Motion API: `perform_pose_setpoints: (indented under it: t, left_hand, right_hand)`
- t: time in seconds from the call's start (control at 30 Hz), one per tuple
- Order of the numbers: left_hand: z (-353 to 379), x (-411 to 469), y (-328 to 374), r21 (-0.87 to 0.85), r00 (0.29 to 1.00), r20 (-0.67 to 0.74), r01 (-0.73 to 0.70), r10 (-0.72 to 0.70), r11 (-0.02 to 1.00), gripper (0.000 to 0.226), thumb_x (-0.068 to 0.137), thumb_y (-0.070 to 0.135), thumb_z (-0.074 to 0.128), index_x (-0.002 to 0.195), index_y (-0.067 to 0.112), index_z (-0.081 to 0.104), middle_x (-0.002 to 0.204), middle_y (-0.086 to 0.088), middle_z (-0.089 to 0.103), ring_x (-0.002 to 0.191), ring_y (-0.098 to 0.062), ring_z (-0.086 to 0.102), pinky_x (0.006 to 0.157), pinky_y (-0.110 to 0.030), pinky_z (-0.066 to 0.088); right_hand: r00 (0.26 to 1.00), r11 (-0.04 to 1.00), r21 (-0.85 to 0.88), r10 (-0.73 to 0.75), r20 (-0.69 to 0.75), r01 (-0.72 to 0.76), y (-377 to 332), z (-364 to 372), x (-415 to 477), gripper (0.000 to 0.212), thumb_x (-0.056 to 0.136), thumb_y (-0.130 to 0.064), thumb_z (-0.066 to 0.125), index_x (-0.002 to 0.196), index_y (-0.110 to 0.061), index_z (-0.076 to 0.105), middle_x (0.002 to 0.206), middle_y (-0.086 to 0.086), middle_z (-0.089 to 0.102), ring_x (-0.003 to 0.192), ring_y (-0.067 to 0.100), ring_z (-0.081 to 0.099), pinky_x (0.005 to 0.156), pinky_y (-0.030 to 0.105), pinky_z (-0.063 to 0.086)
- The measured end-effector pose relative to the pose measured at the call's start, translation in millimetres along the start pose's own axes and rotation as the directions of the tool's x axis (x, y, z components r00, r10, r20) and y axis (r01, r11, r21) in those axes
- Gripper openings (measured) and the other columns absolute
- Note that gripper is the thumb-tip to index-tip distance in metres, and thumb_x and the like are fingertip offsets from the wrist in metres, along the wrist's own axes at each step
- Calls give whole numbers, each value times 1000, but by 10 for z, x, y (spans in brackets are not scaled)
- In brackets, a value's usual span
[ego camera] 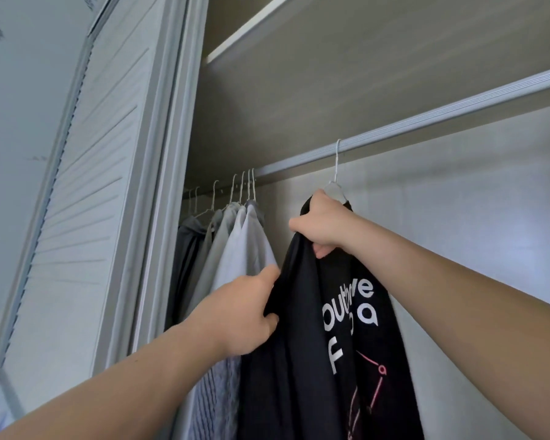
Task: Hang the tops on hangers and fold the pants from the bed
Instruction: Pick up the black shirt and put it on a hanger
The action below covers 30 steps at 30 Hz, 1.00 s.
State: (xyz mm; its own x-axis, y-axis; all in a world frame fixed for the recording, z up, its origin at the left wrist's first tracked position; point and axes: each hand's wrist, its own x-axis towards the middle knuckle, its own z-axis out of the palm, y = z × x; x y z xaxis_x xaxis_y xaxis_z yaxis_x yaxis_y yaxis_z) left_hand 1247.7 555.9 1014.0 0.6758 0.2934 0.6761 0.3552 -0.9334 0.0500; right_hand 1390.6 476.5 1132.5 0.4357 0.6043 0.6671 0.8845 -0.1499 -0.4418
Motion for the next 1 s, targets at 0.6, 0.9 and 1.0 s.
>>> perform_pose_setpoints:
  t: [0.6,0.9,1.0]
  left_hand:
    - [-152,-135,-401,208,973,29,220,-231,953,33,98,19,54,127,28,39,87,4,58,79,-18,61,76,-41,57]
    - [-197,-317,-374,228,967,12,243,-253,943,30,100,22,50,127,29,39,92,5,63,80,-18,64,76,-46,58]
    - [-291,-555,-368,208,974,-30,224,-223,952,25,100,33,51,123,30,41,87,7,64,79,-14,62,75,-44,57]
  right_hand:
    - [985,959,247,-162,61,142,70,958,715,22,95,-8,44,113,-7,56,111,23,64,84,43,69,59,45,61]
    - [976,920,334,-216,-7,206,266,1108,682,49,98,-35,57,142,-15,50,111,2,65,111,27,61,94,34,46]
    - [963,884,386,-264,-52,263,272,1150,367,53,100,-39,52,150,-25,40,143,5,53,131,23,51,105,35,40]
